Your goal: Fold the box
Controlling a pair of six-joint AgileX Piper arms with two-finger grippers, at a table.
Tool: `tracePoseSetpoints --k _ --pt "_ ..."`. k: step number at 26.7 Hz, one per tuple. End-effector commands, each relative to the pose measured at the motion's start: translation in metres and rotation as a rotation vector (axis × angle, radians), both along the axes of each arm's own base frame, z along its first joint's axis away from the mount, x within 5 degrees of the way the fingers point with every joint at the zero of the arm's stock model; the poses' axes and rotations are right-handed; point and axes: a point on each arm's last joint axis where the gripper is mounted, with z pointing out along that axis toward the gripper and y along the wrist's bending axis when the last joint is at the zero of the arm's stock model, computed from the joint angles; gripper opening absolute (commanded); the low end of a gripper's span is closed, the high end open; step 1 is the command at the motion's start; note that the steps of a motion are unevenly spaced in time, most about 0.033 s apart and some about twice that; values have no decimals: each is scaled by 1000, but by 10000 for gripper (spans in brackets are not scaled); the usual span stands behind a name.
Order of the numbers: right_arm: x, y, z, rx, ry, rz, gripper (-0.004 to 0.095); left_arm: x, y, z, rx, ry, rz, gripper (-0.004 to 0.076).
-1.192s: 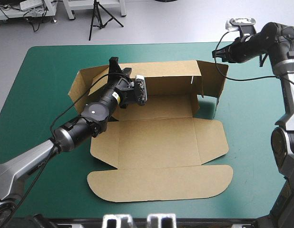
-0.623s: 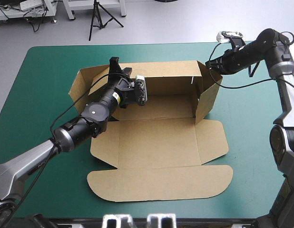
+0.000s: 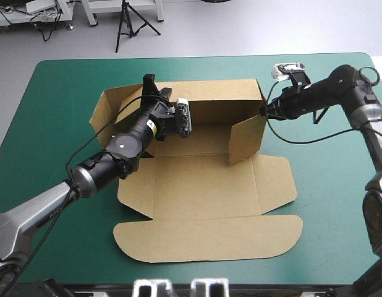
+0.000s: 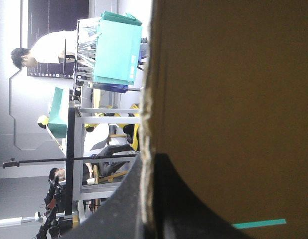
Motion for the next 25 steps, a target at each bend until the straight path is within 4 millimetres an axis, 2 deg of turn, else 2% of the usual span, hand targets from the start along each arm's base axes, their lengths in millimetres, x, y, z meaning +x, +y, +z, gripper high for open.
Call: tracePoseSetpoints --k 1,4,8,15,21,22,23,24,25 --pt "-20 9 28 14 -250 -18 -15 -2 5 24 -9 -89 29 -9" --pt "-32 9 19 -19 -332 -37 -15 0 4 20 -2 -82 34 -9" --pt "-51 4 -6 -23 -378 -80 -15 0 4 15 9 -72 38 -9" --pt "-69 8 -35 10 -421 -22 -18 -4 9 -8 65 -23 44 -9" --pt "-73 7 -33 -66 -492 60 -5 -5 10 -12 73 -16 48 -9" --pt "-75 8 -32 -79 -506 92 27 -5 10 -12 73 -16 48 -9" --pt "-79 10 -30 -80 -522 148 173 -6 10 -12 70 -13 43 -9" --pt "-81 11 -28 -82 -531 176 259 -6 9 -12 69 -12 40 -9" --pt "-84 13 -27 -86 -546 224 522 -6 8 -12 67 -6 25 -9"
